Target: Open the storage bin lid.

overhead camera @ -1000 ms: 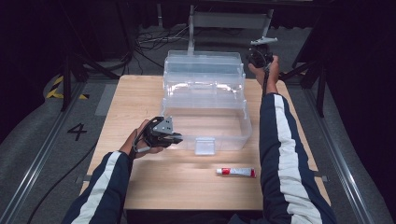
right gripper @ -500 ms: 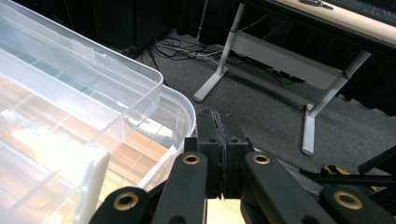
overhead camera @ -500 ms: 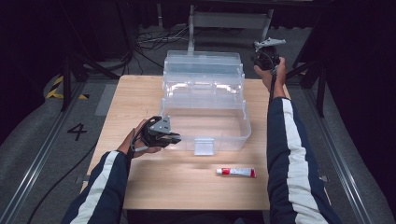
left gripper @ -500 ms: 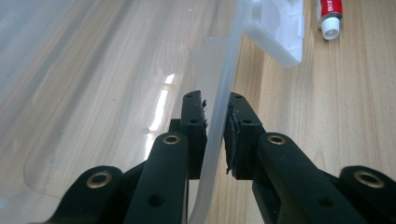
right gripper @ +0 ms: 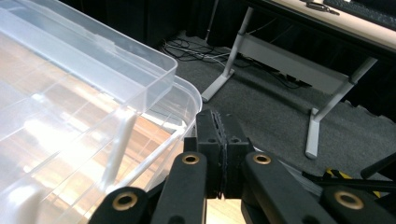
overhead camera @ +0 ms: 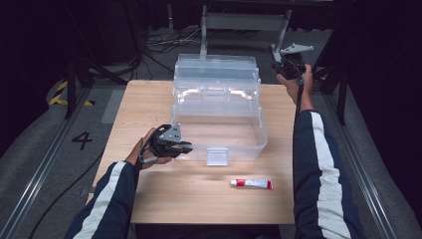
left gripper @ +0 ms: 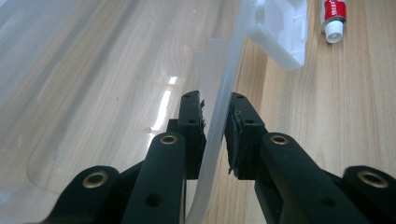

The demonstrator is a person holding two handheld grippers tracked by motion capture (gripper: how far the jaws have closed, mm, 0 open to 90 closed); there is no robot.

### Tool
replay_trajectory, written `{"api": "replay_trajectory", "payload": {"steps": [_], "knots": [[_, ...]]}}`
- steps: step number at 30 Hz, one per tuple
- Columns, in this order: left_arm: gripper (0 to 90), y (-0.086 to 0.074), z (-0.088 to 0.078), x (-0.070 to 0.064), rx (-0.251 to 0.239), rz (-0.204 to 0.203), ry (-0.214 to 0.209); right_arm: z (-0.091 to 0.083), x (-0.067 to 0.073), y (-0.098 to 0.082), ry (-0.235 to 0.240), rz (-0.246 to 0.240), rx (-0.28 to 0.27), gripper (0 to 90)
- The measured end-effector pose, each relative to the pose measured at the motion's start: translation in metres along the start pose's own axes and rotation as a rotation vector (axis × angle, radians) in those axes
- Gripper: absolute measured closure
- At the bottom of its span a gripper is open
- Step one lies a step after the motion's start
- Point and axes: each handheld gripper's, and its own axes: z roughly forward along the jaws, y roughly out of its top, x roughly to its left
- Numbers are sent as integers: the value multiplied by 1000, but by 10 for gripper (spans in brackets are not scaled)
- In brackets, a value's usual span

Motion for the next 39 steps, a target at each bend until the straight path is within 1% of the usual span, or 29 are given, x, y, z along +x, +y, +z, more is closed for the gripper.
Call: {"api": "replay_trajectory", "payload": {"steps": [2,6,7,8,9,10,12,13,16,17,19,22,23,25,26,28,30,31,32,35,36,37,38,39], "knots": [[778,0,0,0,-1,-4,1,-6,2,-1,19,-1,-11,889],[776,0,0,0,-1,-6,4,-19,10,-4,41,-36,-10,878],[774,0,0,0,-1,-6,4,-19,10,-4,41,-36,-10,878],[774,0,0,0,-1,-7,4,-22,12,-5,52,-44,-11,878],[773,0,0,0,-2,-9,6,-26,13,-6,66,-47,-9,873],[769,0,0,-1,1,-13,7,-34,18,-8,75,-63,-9,866],[764,1,0,-1,4,-17,11,-36,19,-9,83,-64,-8,867],[764,1,0,-1,4,-20,14,-39,21,-11,99,-71,-7,870],[762,2,-1,-3,9,-21,27,-45,23,-17,110,-73,11,869],[761,3,-2,-3,13,-16,31,-47,24,-18,113,-71,10,869],[761,3,-3,-4,6,-23,34,-52,28,-21,130,-69,8,865],[754,3,-4,-6,5,-31,45,-60,36,-25,144,-97,13,855],[748,3,-4,-6,6,-31,49,-66,40,-26,164,-114,14,849],[746,3,-5,-7,7,-30,58,-68,41,-27,167,-116,15,850],[742,3,-6,-7,6,-30,56,-73,43,-28,180,-122,10,850],[741,3,-6,-7,6,-32,57,-80,46,-29,180,-132,4,851],[738,3,-6,-8,5,-33,58,-85,47,-31,196,-133,-2,850],[738,3,-6,-8,4,-30,61,-88,49,-33,196,-140,-2,850],[737,4,-6,-8,6,-30,62,-92,50,-34,197,-146,-2,850],[731,4,-7,-8,7,-33,68,-100,52,-39,213,-144,-8,842],[725,4,-7,-8,7,-33,68,-104,52,-42,223,-149,-5,841],[711,4,-7,-9,15,-39,78,-108,53,-44,223,-158,-2,839],[713,4,-7,-9,14,-39,77,-111,54,-47,225,-161,-2,838],[716,4,-7,-10,16,-37,80,-114,54,-49,237,-159,-3,836]]}}
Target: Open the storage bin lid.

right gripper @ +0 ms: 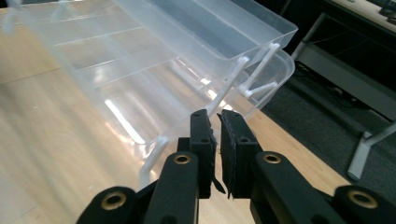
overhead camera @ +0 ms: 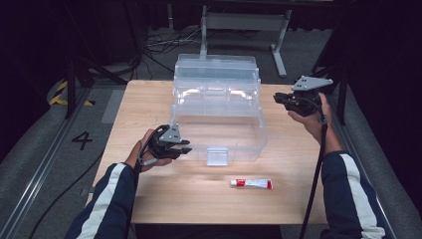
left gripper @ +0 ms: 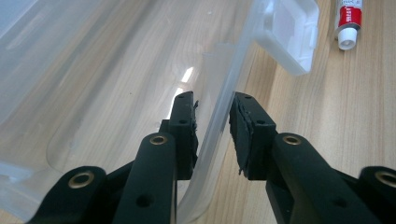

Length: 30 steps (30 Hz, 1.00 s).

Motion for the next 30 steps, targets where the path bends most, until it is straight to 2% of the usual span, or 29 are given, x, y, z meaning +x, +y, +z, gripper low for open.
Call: {"api": "replay_trajectory", "payload": {"steps": [3,6,9,10,12,13,17,20,22,24,25,26,28,30], "knots": [[716,0,0,0,0,1,2,-5,4,-4,0,-4,3,830],[714,1,0,-1,0,0,3,-14,9,-12,19,-1,-4,827],[711,1,1,-1,1,5,7,-23,16,-24,31,-2,1,816],[697,1,0,0,-21,-2,-7,-24,18,-28,30,-10,15,810],[683,1,-3,2,-64,-28,-17,-28,22,-36,57,-20,33,799],[682,2,-4,2,-64,-23,-17,-30,24,-40,58,-30,43,796],[682,4,-3,0,-47,-2,-1,-38,30,-54,88,-20,54,781],[670,5,-4,0,-52,-10,2,-40,34,-62,104,-17,64,769],[661,6,-12,1,-67,-13,17,-39,42,-76,140,-3,79,757],[658,7,-16,2,-75,-20,27,-39,44,-79,147,-1,86,751],[652,7,-25,2,-100,-29,48,-39,49,-87,174,10,104,746],[648,7,-25,2,-100,-29,48,-39,49,-87,174,10,104,746],[648,5,-35,3,-133,-46,50,-38,55,-93,183,1,127,731],[626,1,-39,1,-109,-49,79,-37,60,-100,196,12,133,725]]}}
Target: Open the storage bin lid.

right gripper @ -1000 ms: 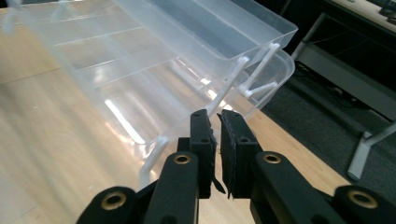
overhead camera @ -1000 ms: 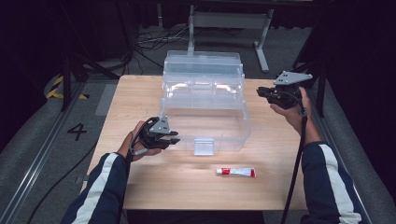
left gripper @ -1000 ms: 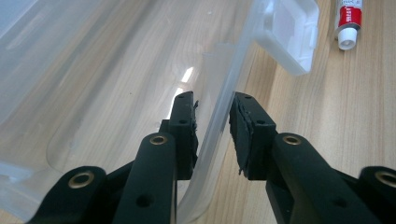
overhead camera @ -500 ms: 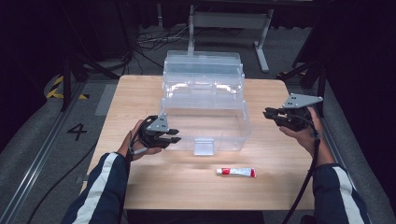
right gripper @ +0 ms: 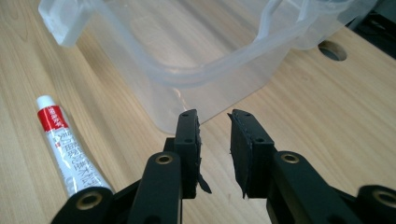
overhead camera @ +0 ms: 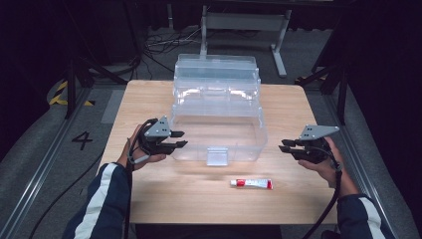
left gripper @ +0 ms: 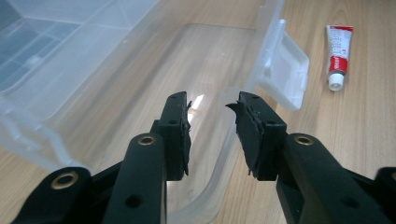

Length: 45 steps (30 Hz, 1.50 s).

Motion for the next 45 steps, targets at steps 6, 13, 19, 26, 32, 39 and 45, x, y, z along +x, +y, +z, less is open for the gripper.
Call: {"api": "replay_trajectory", "payload": {"steps": [6,13,19,26,32,39,45], "knots": [[590,-11,-11,-4,42,3,36,7,11,-3,58,-20,29,690],[525,-32,-21,-11,121,7,87,15,21,0,125,-32,31,666],[458,-57,-21,-16,197,-27,94,27,29,2,146,-71,77,643],[358,-86,-14,-25,260,-95,50,40,49,11,225,-134,148,573],[345,-103,-8,-37,275,-135,44,45,70,21,317,-205,232,537],[269,-108,-7,-41,264,-172,66,62,85,28,325,-260,329,534],[231,-114,-5,-40,256,-186,48,77,93,34,347,-290,395,529]]}}
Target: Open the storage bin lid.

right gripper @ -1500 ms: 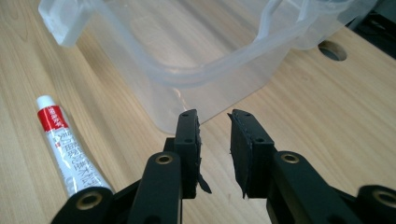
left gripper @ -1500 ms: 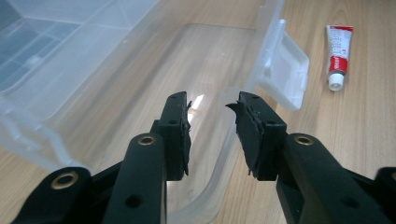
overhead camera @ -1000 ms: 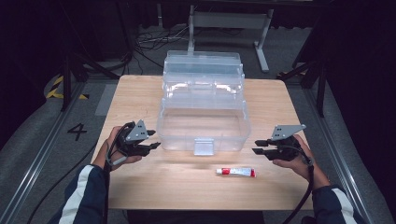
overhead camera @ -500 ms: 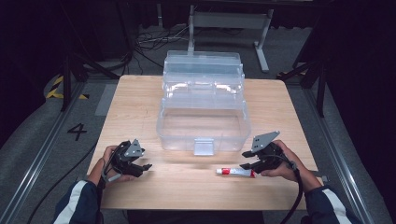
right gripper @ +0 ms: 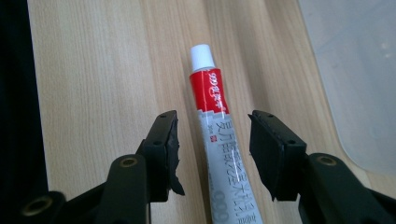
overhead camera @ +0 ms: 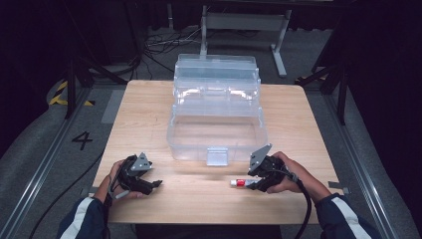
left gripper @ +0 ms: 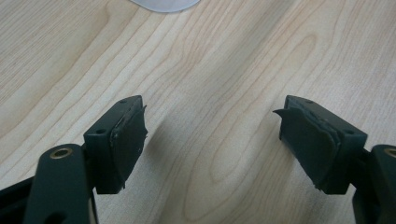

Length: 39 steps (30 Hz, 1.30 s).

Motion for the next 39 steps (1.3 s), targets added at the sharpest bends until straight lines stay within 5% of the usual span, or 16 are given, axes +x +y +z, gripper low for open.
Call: {"api": "replay_trajectory", "payload": {"steps": [5,11,20,39], "knots": [[215,-9,3,8,-47,-59,-52,10,-3,9,4,-11,92,526],[183,-14,5,10,-100,-59,-53,16,-5,11,23,-12,137,530],[171,-13,6,10,-100,-60,-52,25,-7,15,35,-32,203,533],[168,-12,7,10,-97,-65,-48,29,-3,14,25,-45,183,708]]}}
